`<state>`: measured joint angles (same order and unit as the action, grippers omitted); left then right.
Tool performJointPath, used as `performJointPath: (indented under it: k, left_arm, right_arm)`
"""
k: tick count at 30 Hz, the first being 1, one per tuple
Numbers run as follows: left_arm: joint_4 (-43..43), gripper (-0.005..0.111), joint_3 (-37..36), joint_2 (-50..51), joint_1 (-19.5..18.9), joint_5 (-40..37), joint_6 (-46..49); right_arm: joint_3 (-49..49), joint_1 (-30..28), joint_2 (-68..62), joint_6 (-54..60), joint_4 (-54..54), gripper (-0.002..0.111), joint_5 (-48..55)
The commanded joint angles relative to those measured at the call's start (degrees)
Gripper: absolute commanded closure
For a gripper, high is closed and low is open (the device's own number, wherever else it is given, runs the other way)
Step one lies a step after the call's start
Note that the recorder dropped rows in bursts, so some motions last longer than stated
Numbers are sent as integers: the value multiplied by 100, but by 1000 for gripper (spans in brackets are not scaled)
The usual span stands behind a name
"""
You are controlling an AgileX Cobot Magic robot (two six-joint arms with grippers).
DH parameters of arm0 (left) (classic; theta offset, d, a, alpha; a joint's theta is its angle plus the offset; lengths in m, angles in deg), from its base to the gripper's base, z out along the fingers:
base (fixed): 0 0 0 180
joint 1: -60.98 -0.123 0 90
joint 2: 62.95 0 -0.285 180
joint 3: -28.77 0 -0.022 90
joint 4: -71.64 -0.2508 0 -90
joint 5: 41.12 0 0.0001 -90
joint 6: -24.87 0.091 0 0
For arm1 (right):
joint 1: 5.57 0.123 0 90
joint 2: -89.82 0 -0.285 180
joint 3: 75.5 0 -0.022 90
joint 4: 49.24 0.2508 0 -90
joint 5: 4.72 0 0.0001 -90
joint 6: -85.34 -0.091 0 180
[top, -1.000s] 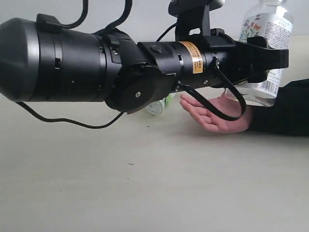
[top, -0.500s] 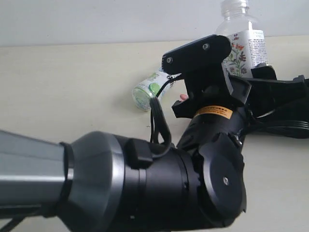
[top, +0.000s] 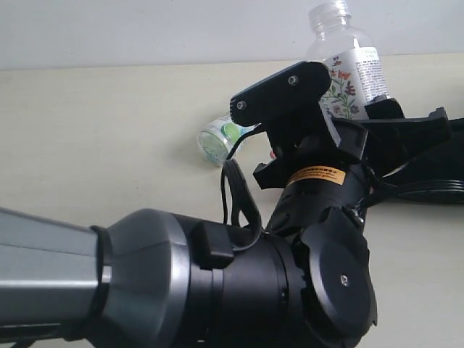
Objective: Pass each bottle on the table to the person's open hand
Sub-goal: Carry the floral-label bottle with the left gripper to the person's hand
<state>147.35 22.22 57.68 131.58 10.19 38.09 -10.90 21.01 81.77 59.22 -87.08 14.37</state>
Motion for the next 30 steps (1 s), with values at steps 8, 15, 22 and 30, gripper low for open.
performJointPath:
  k: [8,15,22,30]
  left_arm:
    - [-7,107,-8,-23,28,106,24]
    - [-7,107,-8,-23,28,132,25]
    - [-19,107,-8,-47,54,88,-4]
    - [1245,107,663,-62,-424,-1755,361]
  right_arm:
    - [24,7,26,-2,24,101,-38]
    - [24,7,26,-2,24,101,-38]
    - [24,7,26,-2,24,101,-38]
    - [24,7,26,9,24,101,-38]
